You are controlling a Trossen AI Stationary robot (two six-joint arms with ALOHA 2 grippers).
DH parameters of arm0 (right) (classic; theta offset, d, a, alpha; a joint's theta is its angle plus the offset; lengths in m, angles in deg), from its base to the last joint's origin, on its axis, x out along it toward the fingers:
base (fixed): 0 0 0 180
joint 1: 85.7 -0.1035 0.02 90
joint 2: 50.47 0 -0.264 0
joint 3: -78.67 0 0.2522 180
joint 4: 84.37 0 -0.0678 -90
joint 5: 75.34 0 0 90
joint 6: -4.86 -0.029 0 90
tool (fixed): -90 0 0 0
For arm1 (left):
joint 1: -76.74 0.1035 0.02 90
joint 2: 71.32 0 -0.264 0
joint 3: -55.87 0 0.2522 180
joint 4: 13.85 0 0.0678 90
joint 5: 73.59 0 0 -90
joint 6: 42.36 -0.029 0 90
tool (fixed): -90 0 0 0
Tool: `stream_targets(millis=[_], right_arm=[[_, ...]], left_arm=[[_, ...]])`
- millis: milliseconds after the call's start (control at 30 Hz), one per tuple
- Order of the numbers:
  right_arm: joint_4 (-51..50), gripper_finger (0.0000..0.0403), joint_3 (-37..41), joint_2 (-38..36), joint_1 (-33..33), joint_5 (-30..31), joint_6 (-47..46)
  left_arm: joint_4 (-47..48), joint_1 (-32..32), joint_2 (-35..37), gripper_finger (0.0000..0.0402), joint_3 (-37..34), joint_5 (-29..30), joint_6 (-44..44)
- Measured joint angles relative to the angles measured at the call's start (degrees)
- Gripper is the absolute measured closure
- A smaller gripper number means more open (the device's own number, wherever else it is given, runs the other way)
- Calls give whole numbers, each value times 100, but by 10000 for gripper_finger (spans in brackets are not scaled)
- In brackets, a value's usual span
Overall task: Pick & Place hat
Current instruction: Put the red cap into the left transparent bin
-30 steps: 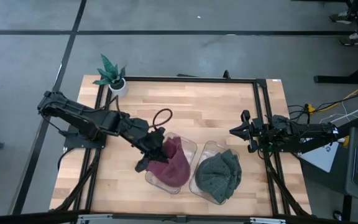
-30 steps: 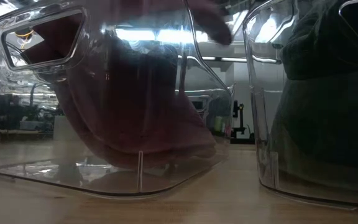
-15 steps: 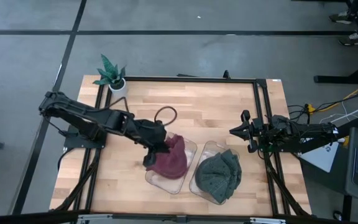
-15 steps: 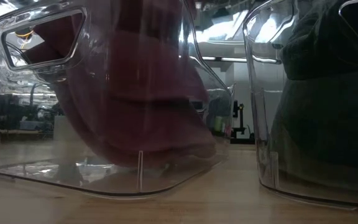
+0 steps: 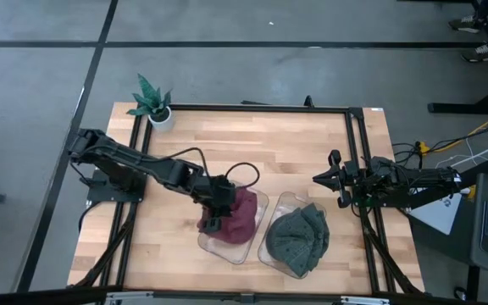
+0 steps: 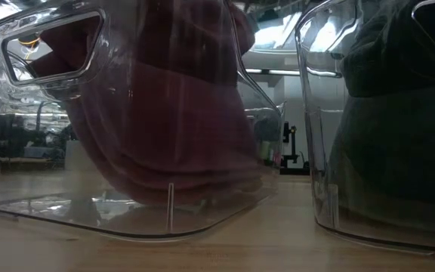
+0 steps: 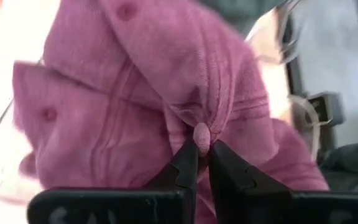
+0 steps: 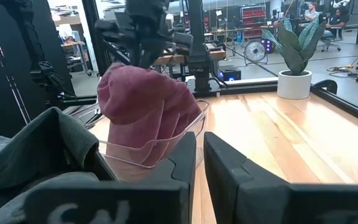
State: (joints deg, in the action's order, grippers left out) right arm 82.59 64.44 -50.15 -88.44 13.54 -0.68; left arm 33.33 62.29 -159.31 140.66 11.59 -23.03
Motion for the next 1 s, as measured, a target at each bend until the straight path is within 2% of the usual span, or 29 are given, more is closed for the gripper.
stream_targets(millis=[133, 333, 567, 800, 1000], right_arm=[[0, 369, 0, 0, -1, 1, 0], [1, 369, 0, 0, 0, 0, 0], [-1, 369, 0, -1, -2, 0, 0], [3, 369, 0, -2, -2, 2, 0], [1, 369, 0, -1, -1, 0, 0]], left_arm=[[520, 69, -54, 383, -53, 4, 3], [645, 74, -54, 375, -283, 5, 289], [731, 115, 16, 331, -294, 13, 169], [943, 175, 314, 281, -293, 729, 9], [1176, 267, 587, 230, -293, 1002, -121]])
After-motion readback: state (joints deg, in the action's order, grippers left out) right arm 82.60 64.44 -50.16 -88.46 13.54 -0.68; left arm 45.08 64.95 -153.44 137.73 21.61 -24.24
